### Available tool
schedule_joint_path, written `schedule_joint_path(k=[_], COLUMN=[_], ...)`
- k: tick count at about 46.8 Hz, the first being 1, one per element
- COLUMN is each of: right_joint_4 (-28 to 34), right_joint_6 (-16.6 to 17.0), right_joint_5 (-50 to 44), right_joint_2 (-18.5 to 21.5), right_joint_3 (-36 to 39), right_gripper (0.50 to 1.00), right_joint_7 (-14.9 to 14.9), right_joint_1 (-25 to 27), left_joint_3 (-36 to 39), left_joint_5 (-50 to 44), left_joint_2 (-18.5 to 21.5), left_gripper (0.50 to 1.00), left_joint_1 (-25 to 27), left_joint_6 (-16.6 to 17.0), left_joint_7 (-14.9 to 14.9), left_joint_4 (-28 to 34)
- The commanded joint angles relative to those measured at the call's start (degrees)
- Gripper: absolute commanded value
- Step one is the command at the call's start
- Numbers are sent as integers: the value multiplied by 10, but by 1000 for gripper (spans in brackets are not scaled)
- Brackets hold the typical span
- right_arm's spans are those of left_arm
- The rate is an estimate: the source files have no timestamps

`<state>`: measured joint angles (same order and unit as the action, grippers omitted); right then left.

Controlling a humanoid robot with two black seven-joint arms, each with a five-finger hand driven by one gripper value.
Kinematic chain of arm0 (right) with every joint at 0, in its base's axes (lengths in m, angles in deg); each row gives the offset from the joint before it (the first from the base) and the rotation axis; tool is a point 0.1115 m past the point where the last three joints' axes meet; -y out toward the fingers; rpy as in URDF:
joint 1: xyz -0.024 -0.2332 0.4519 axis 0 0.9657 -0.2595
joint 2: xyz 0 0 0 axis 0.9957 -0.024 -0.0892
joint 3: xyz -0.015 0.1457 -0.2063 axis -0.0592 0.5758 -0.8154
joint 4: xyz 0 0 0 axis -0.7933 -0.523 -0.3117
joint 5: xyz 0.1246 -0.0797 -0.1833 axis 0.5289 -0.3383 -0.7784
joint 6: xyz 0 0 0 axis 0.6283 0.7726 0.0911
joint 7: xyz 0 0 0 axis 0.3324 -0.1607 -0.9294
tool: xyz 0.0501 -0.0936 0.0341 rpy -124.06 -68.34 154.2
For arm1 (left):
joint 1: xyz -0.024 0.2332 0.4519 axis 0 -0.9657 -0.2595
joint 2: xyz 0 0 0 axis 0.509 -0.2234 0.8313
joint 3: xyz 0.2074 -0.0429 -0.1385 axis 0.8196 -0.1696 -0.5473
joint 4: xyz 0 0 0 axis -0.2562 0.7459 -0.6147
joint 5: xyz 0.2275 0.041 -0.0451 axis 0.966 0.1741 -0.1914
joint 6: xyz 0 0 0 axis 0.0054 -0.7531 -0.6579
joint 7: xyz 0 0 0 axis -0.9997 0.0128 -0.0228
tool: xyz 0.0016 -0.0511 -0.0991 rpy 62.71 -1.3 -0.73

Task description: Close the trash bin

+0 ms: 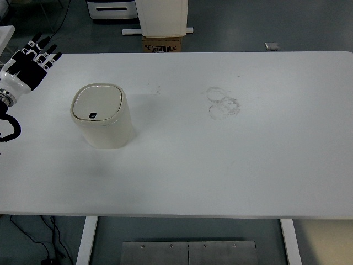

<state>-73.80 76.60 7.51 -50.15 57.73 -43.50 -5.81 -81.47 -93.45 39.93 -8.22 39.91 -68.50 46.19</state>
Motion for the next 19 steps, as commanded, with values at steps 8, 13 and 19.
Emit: schedule_joint_path(k=[8,13,19], right_joint_4=[0,0,0], right_joint_6=[-3,-5,-5], right_joint_5=[2,3,2], right_joint_2=[0,0,0], right_joint_3=[2,4,4], right_gripper=[991,991,991], right_joint_7=[0,-1,0], right_joint_1=[-2,-3,-3], left_joint_3=[-1,-1,-1], left_joint_5=[-3,-3,-3], left_joint_2=[-7,-7,-8], left_gripper=[1000,1000,1000], left_joint_1=[-7,-6,-5], left_joint_6=[-5,-5,-5], left_joint_7=[1,1,1], left_joint_4=[-18,-18,-17])
